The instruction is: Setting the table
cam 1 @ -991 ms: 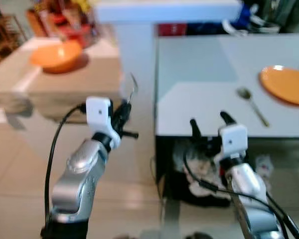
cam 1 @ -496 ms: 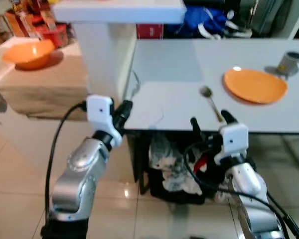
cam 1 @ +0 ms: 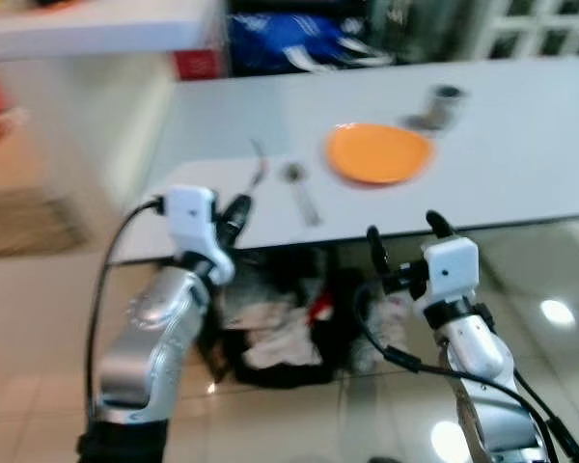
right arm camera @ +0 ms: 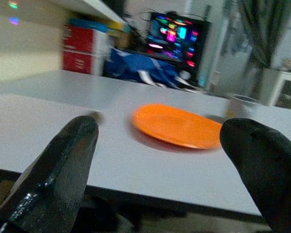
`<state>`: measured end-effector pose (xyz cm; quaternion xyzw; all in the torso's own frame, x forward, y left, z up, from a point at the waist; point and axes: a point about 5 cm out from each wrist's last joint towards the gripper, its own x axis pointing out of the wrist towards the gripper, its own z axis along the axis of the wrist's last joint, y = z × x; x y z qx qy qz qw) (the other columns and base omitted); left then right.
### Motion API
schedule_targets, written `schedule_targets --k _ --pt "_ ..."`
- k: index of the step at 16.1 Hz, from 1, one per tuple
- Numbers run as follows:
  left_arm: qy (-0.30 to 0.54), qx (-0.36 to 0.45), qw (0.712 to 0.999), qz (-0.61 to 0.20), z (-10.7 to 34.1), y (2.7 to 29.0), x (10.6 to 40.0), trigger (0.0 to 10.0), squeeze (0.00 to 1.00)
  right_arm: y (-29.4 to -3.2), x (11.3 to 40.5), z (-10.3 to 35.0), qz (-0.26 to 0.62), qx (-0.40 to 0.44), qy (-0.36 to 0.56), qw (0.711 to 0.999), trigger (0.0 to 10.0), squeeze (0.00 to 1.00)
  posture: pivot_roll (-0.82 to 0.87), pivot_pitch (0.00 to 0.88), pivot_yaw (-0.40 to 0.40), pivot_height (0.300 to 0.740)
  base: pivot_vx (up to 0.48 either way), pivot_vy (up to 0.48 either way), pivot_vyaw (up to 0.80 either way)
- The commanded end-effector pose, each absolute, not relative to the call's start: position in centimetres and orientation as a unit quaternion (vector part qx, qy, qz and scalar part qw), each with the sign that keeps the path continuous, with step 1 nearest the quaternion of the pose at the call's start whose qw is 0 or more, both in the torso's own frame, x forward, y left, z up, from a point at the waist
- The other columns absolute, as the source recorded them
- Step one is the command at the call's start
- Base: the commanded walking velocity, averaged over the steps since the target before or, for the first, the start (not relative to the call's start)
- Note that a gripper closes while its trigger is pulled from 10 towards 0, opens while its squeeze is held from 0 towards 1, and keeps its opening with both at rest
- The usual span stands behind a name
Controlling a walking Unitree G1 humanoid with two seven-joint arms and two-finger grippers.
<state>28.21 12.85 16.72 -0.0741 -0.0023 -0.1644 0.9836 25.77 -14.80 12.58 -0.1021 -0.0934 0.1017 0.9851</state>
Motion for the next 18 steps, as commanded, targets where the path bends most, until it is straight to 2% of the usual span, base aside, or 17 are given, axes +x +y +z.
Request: schedule_targets --k 1,9,13,18 --pt "-0.008 -0.071 0.982 -0.173 17.1 12.2 28.4 0.0 0.0 -15.2 25.8 12.7 0.095 -0.105 -0.095 0.985 10.0 0.0 -0.14 0.0 0.077 0.722 0.307 -0.368 0.0" --pt "-0.005 -0.063 0.979 -0.194 17.1 11.2 28.5 0.0 0.0 -15.3 25.6 12.7 0.096 -0.107 -0.093 0.985 10.0 0.0 -0.15 0.0 0.078 0.722 0.302 -0.369 0.0" --pt "0.0 -0.058 0.979 -0.195 17.0 11.1 28.7 0.0 0.0 -15.3 25.7 12.7 0.097 -0.108 -0.093 0.985 10.0 0.0 -0.15 0.0 0.082 0.722 0.0 -0.421 0.0" --pt "0.002 -0.053 0.98 -0.191 16.8 11.1 29.1 0.0 0.0 -15.2 25.6 12.5 0.1 -0.11 -0.092 0.985 10.0 0.0 -0.16 0.0 0.09 0.722 0.252 -0.406 0.0"
